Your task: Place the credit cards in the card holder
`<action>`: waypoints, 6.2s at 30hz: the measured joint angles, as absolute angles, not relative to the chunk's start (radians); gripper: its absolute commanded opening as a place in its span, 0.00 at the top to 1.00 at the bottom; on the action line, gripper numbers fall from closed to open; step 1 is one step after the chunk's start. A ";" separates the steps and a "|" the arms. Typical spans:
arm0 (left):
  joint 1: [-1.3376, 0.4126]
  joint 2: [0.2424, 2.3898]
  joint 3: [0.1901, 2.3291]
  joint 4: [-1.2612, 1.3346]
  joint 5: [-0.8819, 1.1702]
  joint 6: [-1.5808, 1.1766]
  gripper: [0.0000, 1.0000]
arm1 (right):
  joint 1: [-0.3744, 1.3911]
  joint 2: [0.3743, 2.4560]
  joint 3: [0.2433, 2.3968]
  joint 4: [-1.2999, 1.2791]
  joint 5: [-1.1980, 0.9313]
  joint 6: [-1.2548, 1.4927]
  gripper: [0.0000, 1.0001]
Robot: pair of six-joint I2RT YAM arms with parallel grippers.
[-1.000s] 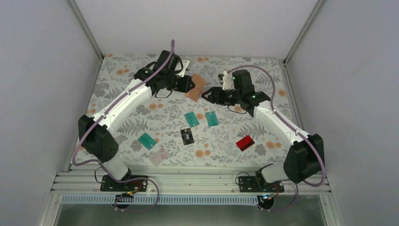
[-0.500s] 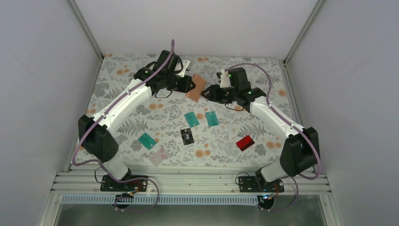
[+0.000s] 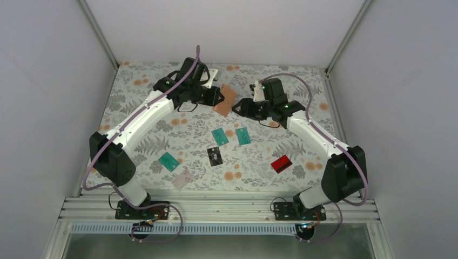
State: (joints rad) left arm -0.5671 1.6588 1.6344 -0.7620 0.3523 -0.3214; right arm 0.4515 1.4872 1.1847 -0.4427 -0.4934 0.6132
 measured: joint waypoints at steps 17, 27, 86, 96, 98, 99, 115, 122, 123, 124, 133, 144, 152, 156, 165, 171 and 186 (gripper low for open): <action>-0.563 1.628 1.613 -0.739 0.404 -0.322 0.98 | 0.451 1.499 1.183 -0.378 -0.550 0.625 0.87; -0.559 1.601 1.555 -0.717 0.413 -0.335 0.97 | 0.454 1.525 1.173 -0.373 -0.582 0.616 0.96; -0.424 1.544 0.961 -0.593 0.188 -0.273 0.16 | 0.701 2.018 1.446 -0.566 -0.731 0.446 0.96; -0.427 1.546 0.967 -0.610 0.098 -0.273 0.19 | 0.701 2.007 1.438 -0.575 -0.707 0.430 0.96; -0.423 1.543 0.967 -0.617 0.083 -0.273 0.20 | 0.701 2.007 1.431 -0.578 -0.701 0.422 0.96; -0.420 1.539 0.967 -0.622 0.078 -0.273 0.20 | 0.699 2.007 1.427 -0.582 -0.698 0.418 0.96; -0.354 1.515 0.960 -0.630 0.018 -0.281 0.31 | 0.669 2.037 1.415 -0.616 -0.652 0.356 0.96; -0.313 1.531 0.923 -0.629 0.007 -0.296 0.31 | 0.655 2.148 1.501 -0.646 -0.619 0.316 0.96; -0.307 1.541 0.917 -0.628 0.007 -0.300 0.31 | 0.654 2.162 1.516 -0.652 -0.615 0.311 0.96; -0.301 1.552 0.910 -0.627 0.007 -0.304 0.31 | 0.653 2.180 1.537 -0.661 -0.609 0.306 0.95; -0.274 1.587 0.852 -0.638 0.016 -0.342 0.32 | 0.651 2.217 1.610 -0.711 -0.552 0.281 0.70; -0.272 1.556 0.897 -0.649 0.081 -0.349 0.32 | 0.661 2.122 1.565 -0.788 -0.434 0.308 0.27; -0.272 1.537 0.922 -0.653 0.091 -0.349 0.32 | 0.739 1.998 1.448 -0.846 -0.291 0.377 0.30; -0.272 1.536 0.922 -0.653 0.097 -0.348 0.32 | 0.795 1.997 1.446 -0.850 -0.226 0.403 0.36; -0.273 1.507 0.922 -0.667 0.109 -0.349 0.32 | 0.867 2.080 1.521 -0.852 -0.065 0.478 0.52; -0.280 1.479 0.922 -0.673 0.109 -0.349 0.32 | 0.879 2.101 1.528 -0.830 0.032 0.509 0.60; -0.312 1.456 0.928 -0.705 0.109 -0.353 0.31 | 0.942 2.074 1.451 -0.718 0.107 0.484 0.65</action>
